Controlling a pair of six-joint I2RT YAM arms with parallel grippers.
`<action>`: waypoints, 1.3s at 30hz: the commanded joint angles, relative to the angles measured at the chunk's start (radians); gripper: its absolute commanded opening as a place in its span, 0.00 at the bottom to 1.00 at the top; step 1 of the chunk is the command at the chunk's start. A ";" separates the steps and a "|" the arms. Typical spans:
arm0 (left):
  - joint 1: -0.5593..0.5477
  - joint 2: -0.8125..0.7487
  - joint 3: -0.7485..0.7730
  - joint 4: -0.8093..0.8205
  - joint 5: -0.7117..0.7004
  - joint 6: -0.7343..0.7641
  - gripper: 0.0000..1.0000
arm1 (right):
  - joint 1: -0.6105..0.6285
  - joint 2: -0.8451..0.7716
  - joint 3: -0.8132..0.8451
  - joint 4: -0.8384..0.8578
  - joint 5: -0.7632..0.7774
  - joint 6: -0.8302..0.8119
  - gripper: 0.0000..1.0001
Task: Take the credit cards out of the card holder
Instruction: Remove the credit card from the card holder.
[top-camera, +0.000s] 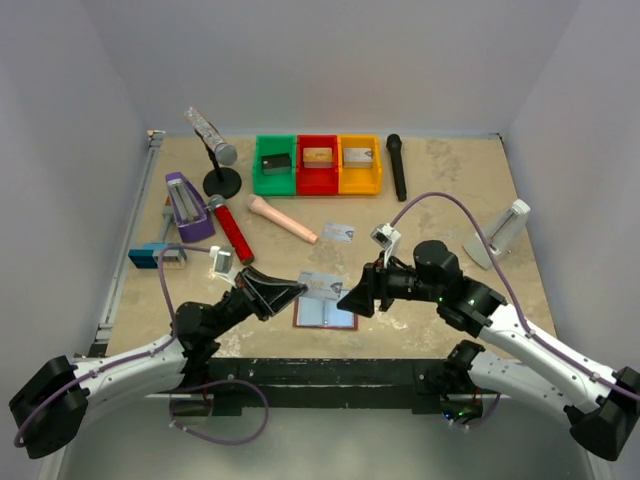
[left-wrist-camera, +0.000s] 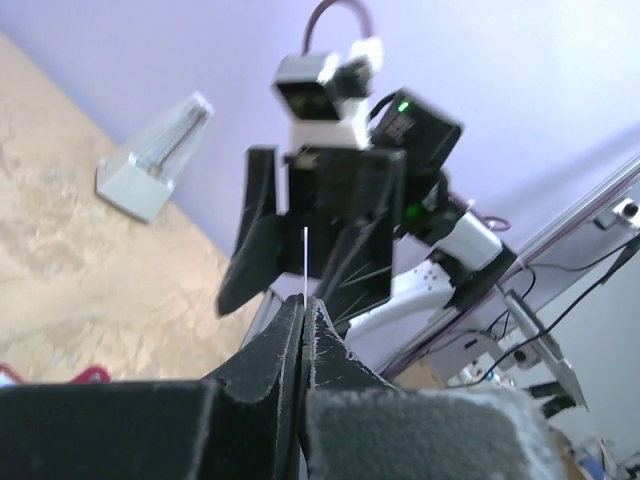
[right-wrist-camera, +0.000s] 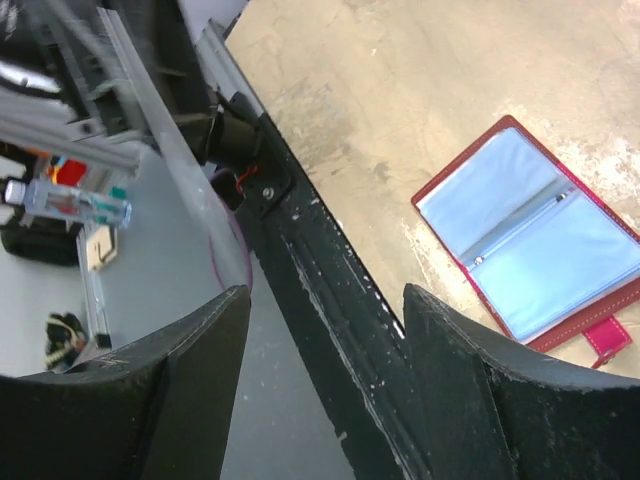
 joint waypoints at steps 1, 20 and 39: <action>0.002 0.000 -0.161 0.213 -0.089 -0.035 0.00 | -0.007 0.022 -0.041 0.203 0.042 0.147 0.67; 0.004 -0.132 -0.195 0.062 -0.218 -0.018 0.00 | -0.007 -0.097 -0.078 0.223 0.066 0.101 0.77; 0.004 -0.068 -0.173 0.068 -0.148 -0.018 0.00 | -0.007 0.053 0.056 0.365 -0.009 0.138 0.77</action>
